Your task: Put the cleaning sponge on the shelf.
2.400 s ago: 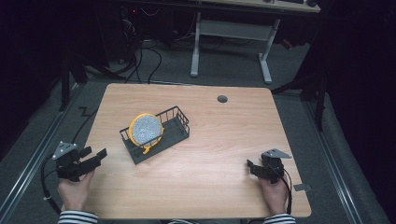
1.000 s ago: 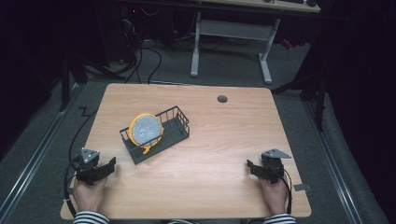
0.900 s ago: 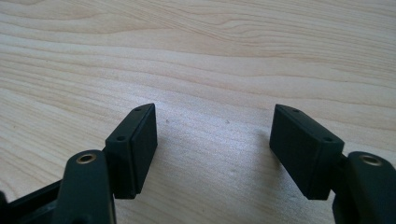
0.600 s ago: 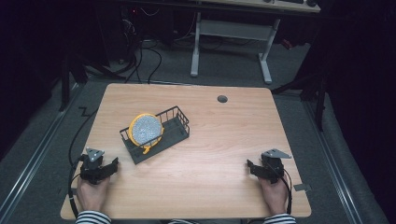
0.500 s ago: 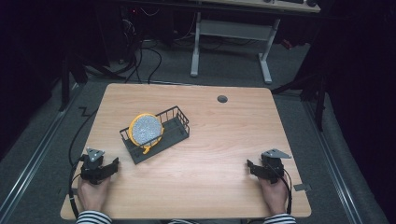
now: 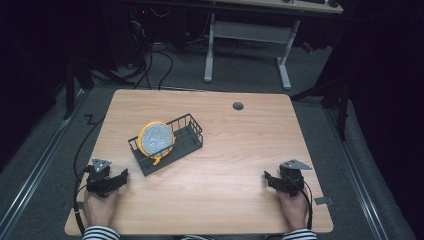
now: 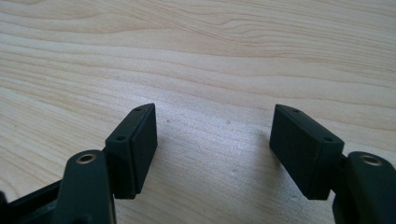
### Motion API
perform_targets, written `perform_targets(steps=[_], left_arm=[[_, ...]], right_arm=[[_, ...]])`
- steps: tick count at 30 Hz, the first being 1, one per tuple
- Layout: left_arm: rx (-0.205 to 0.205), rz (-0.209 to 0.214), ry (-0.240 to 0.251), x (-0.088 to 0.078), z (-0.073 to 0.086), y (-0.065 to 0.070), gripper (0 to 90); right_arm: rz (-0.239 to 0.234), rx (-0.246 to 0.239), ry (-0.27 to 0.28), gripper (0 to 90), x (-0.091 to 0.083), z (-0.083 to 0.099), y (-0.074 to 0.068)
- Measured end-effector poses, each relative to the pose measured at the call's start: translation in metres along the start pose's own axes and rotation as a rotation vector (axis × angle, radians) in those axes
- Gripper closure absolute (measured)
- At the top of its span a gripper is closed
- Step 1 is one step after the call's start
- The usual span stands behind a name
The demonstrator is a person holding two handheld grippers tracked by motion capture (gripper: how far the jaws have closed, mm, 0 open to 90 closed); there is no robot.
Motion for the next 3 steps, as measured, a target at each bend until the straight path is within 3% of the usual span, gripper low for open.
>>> perform_targets(steps=[3], left_arm=[[0.0,0.0,-0.001,-0.0001,0.0,0.0,30.8]], right_arm=[[0.0,0.0,0.0,32.2,0.0,0.0,0.0]])
Point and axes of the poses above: each handheld gripper's, and its own axes: x roughly forward along the jaws, z roughly out of its underside, y roughly to its right, the point moved 6 cm from there along x, roughly forward along the jaws
